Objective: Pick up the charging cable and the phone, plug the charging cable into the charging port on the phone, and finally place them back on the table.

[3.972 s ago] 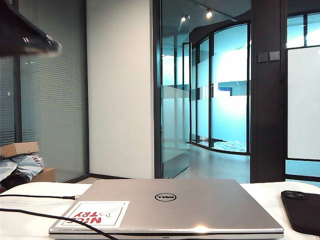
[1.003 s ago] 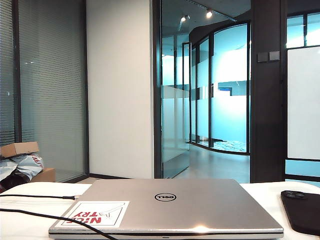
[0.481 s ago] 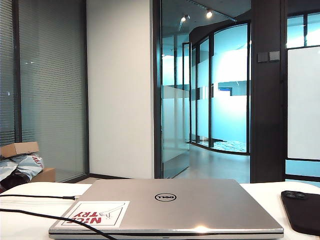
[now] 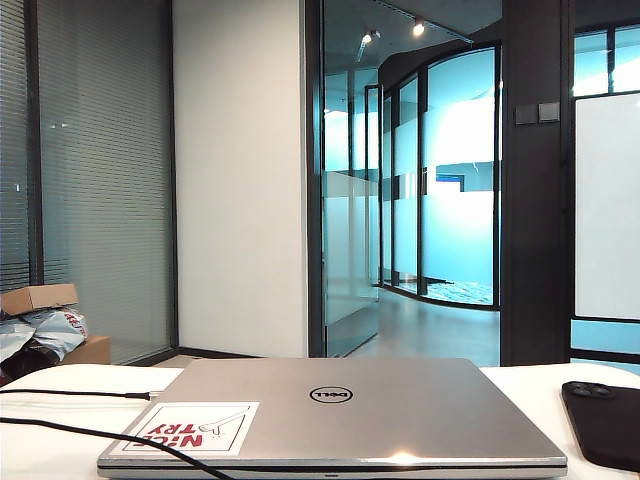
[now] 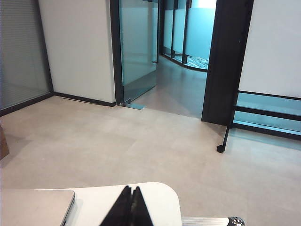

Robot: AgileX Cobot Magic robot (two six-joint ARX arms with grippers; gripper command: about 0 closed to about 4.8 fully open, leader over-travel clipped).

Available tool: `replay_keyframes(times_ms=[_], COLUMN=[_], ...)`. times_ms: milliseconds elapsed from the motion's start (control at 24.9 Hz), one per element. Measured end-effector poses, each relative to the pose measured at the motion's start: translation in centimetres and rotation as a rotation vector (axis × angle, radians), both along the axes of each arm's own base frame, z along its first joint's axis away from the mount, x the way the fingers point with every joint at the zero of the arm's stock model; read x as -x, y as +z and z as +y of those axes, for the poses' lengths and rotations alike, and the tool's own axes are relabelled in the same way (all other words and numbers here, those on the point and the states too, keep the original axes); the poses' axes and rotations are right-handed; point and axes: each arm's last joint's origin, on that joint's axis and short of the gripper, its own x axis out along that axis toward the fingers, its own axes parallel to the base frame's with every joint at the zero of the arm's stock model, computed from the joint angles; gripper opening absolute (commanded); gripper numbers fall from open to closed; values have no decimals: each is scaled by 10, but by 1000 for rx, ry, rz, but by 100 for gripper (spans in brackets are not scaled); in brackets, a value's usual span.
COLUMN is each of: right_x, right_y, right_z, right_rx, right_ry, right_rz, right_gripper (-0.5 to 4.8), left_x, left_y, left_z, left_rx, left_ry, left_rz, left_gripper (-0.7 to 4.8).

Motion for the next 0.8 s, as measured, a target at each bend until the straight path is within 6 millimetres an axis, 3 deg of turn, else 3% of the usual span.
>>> replay_keyframes(times_ms=[802], right_x=[0], right_y=[3], right_z=[-1], right_rx=[1], right_ry=[-9], right_rz=[-31], right_gripper=[-1], left_x=[0], left_y=[0], left_z=[0], left_rx=[0], left_ry=[0], left_rz=[0], left_gripper=[-5])
